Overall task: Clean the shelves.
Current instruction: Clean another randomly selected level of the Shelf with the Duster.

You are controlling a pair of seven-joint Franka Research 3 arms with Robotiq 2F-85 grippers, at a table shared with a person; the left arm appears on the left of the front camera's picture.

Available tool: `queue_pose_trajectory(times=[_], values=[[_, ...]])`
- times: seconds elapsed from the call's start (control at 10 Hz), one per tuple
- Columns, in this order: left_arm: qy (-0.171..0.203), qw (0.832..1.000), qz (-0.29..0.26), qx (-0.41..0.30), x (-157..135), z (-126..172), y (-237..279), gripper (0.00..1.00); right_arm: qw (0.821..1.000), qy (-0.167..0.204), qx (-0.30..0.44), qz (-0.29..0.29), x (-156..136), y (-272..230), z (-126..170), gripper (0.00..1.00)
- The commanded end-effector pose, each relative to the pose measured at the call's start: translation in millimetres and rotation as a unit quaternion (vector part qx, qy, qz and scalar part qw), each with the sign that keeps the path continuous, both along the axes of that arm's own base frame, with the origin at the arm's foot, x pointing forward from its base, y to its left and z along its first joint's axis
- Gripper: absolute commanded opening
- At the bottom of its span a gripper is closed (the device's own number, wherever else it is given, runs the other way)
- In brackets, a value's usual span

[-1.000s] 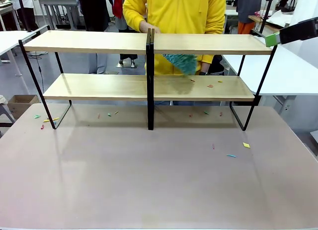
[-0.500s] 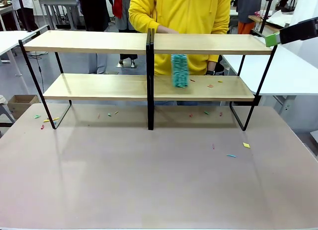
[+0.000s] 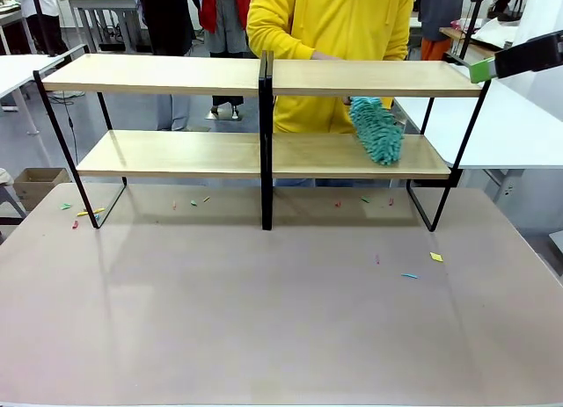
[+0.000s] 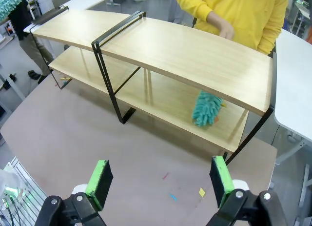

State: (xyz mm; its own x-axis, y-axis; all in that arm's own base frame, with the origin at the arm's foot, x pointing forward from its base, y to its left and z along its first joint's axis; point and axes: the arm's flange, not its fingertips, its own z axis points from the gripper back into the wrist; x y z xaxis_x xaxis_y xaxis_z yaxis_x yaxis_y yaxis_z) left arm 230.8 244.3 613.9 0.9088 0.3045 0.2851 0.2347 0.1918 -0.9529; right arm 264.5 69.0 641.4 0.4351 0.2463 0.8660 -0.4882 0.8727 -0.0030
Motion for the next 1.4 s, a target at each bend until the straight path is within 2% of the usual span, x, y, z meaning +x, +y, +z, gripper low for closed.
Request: queue_pose_trajectory(times=[0.0,0.1,0.2,0.3,0.5,0.6,0.7,0.8,0.9,1.0,1.1,1.2,1.3], values=[[0.023,0.985,-0.15,0.079,-1.7,-5.8,-43.8,0.12,1.0,0.0,0.003,0.0,0.4,-1.1,0.4,1.0],[0.039,0.953,-0.265,0.144,0.3,-20.1,-89.6,0.12,1.0,0.0,0.003,0.0,0.4,-1.1,0.4,1.0],[0.079,0.909,-0.349,0.213,-1.7,-45.7,-134.8,0.12,1.0,0.0,0.003,0.0,0.4,-1.1,0.4,1.0],[0.107,0.869,-0.408,0.258,-5.9,-67.9,-165.0,0.12,1.0,0.0,0.003,0.0,0.4,-1.1,0.4,1.0],[0.178,0.818,-0.438,0.327,-9.4,-113.9,-220.8,0.12,1.0,0.0,0.003,0.0,0.4,-1.1,0.4,1.0],[0.193,0.812,-0.419,0.358,-9.6,-137.6,-243.9,0.12,1.0,0.0,0.003,0.0,0.4,-1.1,0.4,1.0],[0.205,0.838,-0.359,0.357,4.7,-132.4,-243.5,0.12,1.0,0.0,0.003,0.0,0.4,-1.1,0.4,1.0],[0.198,0.836,-0.414,0.3,-14.9,-124.7,-237.6,0.12,1.0,0.0,0.003,0.0,0.4,-1.1,0.4,1.0],[0.198,0.836,-0.414,0.3,-14.9,-124.7,-237.6,0.12,1.0,0.0,0.003,0.0,0.4,-1.1,0.4,1.0],[0.209,0.822,-0.408,0.339,-6.4,-141.0,-253.0,0.12,1.0,0.0,0.003,0.0,0.4,-1.1,0.4,1.0],[0.21,0.864,-0.322,0.325,-6.0,-152.3,-275.5,0.12,1.0,0.0,0.003,0.0,0.4,-1.1,0.4,1.0],[0.22,0.882,-0.294,0.296,3.4,-163.9,-301.3,0.12,1.0,0.0,0.003,0.0,0.4,-1.1,0.4,1.0],[0.221,0.903,-0.233,0.285,13.8,-172.0,-320.6,0.12,1.0,0.0,0.003,0.0,0.4,-1.1,0.4,1.0]])
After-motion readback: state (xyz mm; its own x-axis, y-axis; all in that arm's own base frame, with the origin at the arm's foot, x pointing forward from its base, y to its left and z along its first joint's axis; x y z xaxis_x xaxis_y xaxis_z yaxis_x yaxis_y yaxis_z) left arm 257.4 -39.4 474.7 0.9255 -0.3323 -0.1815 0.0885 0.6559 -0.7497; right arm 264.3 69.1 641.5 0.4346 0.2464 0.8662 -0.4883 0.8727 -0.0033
